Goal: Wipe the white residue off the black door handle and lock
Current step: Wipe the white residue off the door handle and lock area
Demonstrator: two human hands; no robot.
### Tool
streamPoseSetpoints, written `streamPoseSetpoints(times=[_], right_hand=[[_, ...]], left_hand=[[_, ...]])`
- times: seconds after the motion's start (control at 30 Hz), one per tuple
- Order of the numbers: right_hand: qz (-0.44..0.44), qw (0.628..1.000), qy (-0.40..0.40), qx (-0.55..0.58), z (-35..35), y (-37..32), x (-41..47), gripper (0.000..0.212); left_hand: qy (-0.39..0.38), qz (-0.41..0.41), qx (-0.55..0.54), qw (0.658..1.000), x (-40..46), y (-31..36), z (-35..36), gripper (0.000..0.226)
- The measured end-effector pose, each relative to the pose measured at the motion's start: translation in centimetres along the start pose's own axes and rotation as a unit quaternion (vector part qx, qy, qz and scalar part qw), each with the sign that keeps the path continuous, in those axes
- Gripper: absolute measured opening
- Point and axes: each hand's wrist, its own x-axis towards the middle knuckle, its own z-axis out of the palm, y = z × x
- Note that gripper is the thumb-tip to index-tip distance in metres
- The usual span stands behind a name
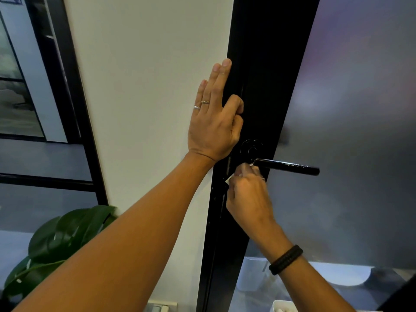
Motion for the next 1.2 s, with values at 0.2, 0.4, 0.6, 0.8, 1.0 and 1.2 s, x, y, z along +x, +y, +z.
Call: streamPoseSetpoints(times=[0.2,0.4,0.6,0.8,1.0,1.2], right_hand=[[0.179,0.962,0.105,0.179,-1.5,2.3,-1.2,0.017],[0.242,0.916,0.140,0.287,-2.6,2.8,-3.1,0.019],[0.190,0.925,0.181,0.276,-5.2,4.1,-3.7,0.017],[0.199,0.892,0.130,0.385,-6.8,4.7,-6.5,0.015],[0.268,0.851,0.083,0.444,-6.6,5.9,-12.8,0.023],[0.390,0.801,0.017,0.454,-2.5,10.4,-21.3,0.015]], left_hand=[[-0.005,0.006,0.002,1.000,-0.1,-0.1,0.1,0.007],[-0.012,-0.024,-0.044,0.999,-0.3,0.6,-0.3,0.006],[0.024,-0.094,-0.120,0.988,-3.7,5.4,-1.2,0.015],[-0.085,-0.176,-0.312,0.930,-12.4,10.8,-2.7,0.010],[-0.208,-0.343,-0.367,0.839,-20.7,14.1,-1.1,0.019],[-0.348,-0.378,-0.402,0.758,-27.5,17.0,1.4,0.016]])
